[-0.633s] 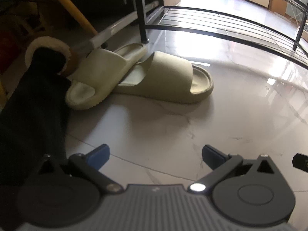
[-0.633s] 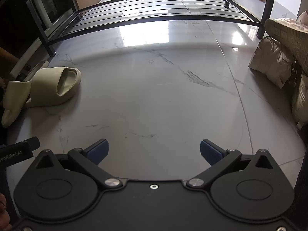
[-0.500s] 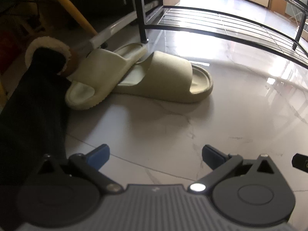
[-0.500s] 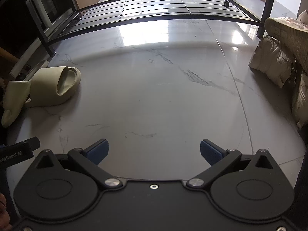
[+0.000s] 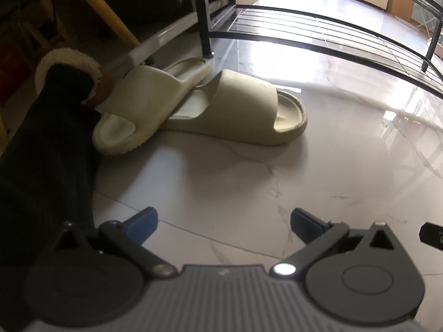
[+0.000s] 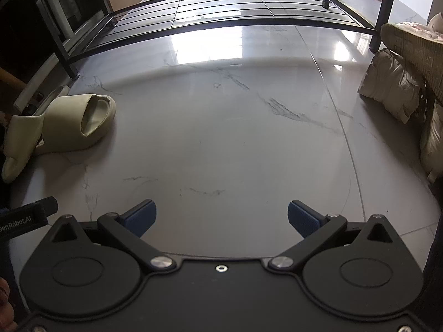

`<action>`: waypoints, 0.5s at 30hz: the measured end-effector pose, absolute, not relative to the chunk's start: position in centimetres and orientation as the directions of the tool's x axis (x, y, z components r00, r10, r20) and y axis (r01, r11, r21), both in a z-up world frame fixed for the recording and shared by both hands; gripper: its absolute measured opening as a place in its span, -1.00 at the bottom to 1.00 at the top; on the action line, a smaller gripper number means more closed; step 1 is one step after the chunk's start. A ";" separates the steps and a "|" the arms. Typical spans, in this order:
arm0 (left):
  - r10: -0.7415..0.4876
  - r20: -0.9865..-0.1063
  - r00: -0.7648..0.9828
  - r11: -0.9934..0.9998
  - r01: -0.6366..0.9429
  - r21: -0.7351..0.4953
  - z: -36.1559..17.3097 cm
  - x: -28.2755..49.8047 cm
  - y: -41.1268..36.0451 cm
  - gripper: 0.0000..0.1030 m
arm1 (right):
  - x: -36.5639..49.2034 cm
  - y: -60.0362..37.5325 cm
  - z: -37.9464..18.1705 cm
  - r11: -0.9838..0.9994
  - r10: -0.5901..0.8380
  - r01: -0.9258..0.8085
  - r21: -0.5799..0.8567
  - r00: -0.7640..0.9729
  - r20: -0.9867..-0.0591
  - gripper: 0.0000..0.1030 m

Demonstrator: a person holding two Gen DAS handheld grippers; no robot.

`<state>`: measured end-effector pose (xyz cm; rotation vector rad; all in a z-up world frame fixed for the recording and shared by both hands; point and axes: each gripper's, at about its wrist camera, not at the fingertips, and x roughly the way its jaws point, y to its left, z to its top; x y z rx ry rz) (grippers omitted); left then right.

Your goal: Organize scattered shoes

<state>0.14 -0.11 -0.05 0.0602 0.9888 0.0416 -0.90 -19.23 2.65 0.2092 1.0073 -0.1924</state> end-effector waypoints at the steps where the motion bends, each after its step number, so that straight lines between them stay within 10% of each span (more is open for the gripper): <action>1: 0.062 -0.834 0.548 0.998 -0.007 0.070 -0.1 0.2 -0.1 0.99 | -0.9 -19.2 2.6 0.963 -0.063 0.256 0.085 0.519 -0.852 1.00; 15: 0.070 -0.837 0.542 0.997 -0.016 0.072 -0.2 0.5 -0.1 0.99 | -0.8 -19.4 2.5 0.962 -0.057 0.256 0.090 0.517 -0.854 1.00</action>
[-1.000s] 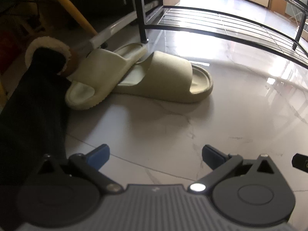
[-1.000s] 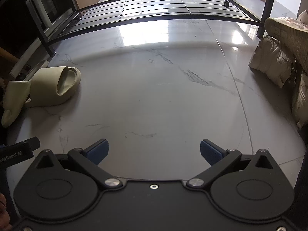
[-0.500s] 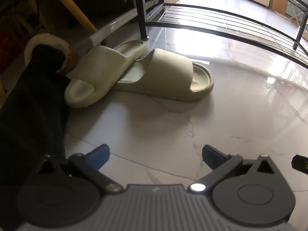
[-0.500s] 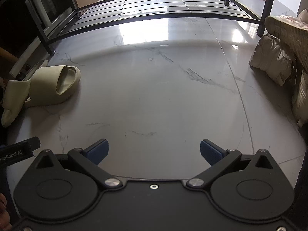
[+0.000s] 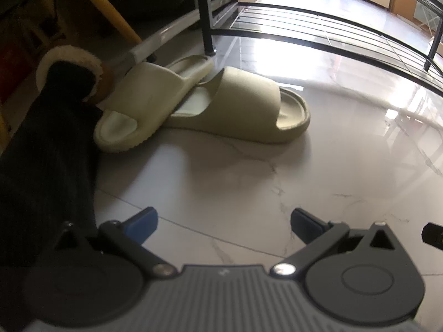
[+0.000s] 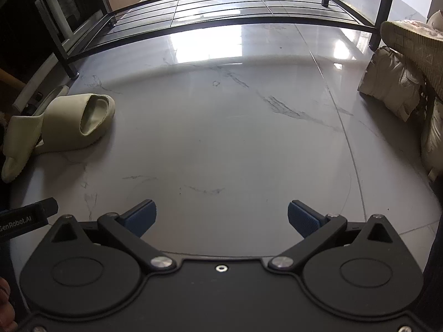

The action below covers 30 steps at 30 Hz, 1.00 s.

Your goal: Organize scattered shoes

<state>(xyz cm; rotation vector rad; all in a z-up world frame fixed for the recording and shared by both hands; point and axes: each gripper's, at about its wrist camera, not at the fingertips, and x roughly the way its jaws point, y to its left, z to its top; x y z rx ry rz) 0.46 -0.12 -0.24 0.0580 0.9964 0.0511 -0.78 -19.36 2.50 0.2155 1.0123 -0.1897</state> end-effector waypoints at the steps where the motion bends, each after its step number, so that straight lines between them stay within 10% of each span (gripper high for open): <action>1: 0.069 -0.837 0.543 0.997 -0.017 0.071 -0.2 0.4 -0.1 0.99 | -0.8 -19.3 2.5 0.963 -0.057 0.255 0.090 0.516 -0.854 1.00; 30: 0.076 -0.840 0.537 0.997 -0.022 0.076 -0.5 0.4 0.0 0.99 | -0.5 -19.3 2.3 0.963 -0.053 0.254 0.089 0.504 -0.862 1.00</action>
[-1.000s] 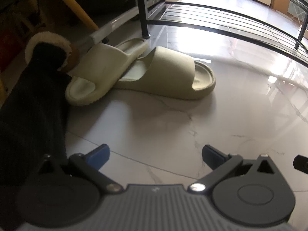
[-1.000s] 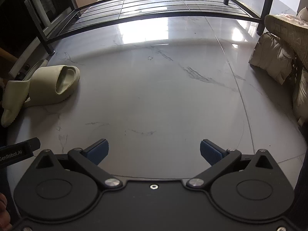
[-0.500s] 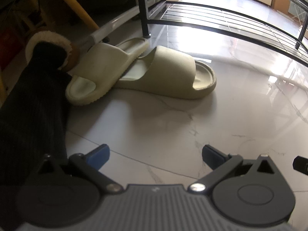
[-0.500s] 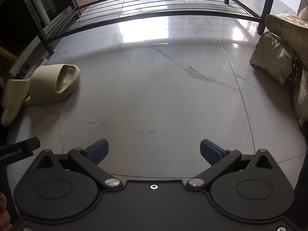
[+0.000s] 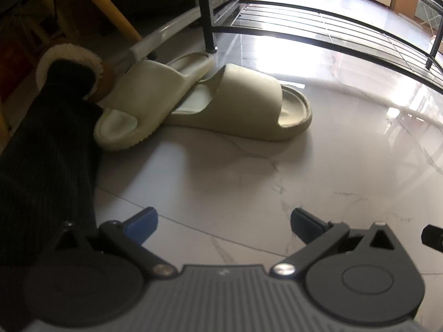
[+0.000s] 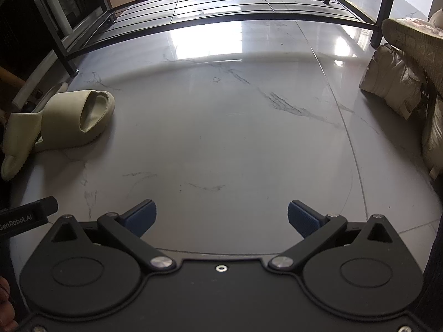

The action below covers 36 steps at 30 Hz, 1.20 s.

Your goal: Organize scattered shoes

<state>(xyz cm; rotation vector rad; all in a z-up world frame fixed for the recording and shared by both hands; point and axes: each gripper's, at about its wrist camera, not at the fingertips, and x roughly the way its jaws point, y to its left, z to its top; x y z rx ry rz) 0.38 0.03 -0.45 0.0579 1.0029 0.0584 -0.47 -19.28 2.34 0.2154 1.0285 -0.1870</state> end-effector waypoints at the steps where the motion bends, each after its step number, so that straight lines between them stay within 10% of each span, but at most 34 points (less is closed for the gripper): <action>1: 0.075 -0.840 0.537 0.997 -0.022 0.075 -0.5 0.4 0.0 0.99 | -0.5 -19.3 2.3 0.963 -0.053 0.254 0.089 0.503 -0.863 1.00; 36: 0.158 -0.706 0.690 0.983 -0.044 0.177 -0.4 7.3 3.2 0.99 | 0.4 -18.6 1.0 0.969 -0.070 0.242 0.049 0.459 -0.885 1.00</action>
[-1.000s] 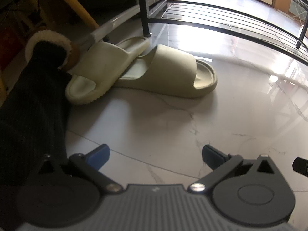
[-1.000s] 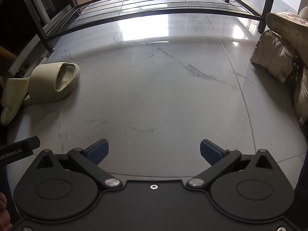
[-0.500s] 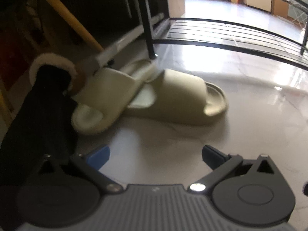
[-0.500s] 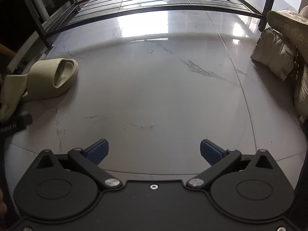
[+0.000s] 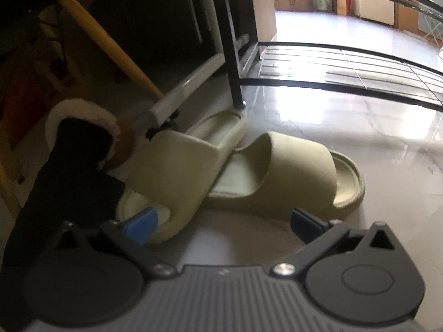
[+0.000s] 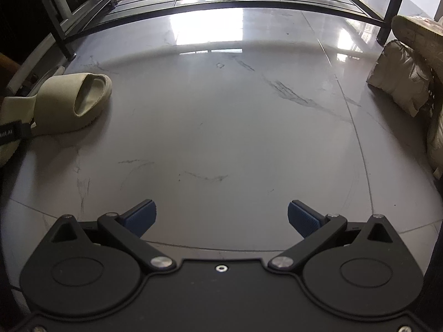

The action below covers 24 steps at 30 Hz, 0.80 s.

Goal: Organize scattered shoes
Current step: 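Lower the left gripper onto a beige slide and close on its strap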

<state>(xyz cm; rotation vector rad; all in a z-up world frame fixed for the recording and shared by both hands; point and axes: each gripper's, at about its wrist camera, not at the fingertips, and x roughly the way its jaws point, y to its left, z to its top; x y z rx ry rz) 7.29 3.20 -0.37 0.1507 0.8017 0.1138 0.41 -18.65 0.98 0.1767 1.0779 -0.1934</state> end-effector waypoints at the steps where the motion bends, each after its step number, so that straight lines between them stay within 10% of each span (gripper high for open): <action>1: 0.161 -0.707 0.689 0.983 -0.049 0.176 -0.4 7.4 3.3 0.99 | 0.4 -18.6 1.0 0.969 -0.072 0.243 0.047 0.460 -0.885 1.00; 13: 0.018 -0.689 0.724 0.998 -0.051 -0.028 0.1 8.8 5.9 0.99 | 0.7 -17.3 2.0 0.979 -0.109 0.205 -0.007 0.490 -0.865 1.00; 24: 0.009 -0.625 0.781 0.999 0.019 0.038 -0.7 9.7 4.3 0.99 | 0.9 -17.2 1.6 0.978 -0.113 0.207 -0.013 0.480 -0.870 1.00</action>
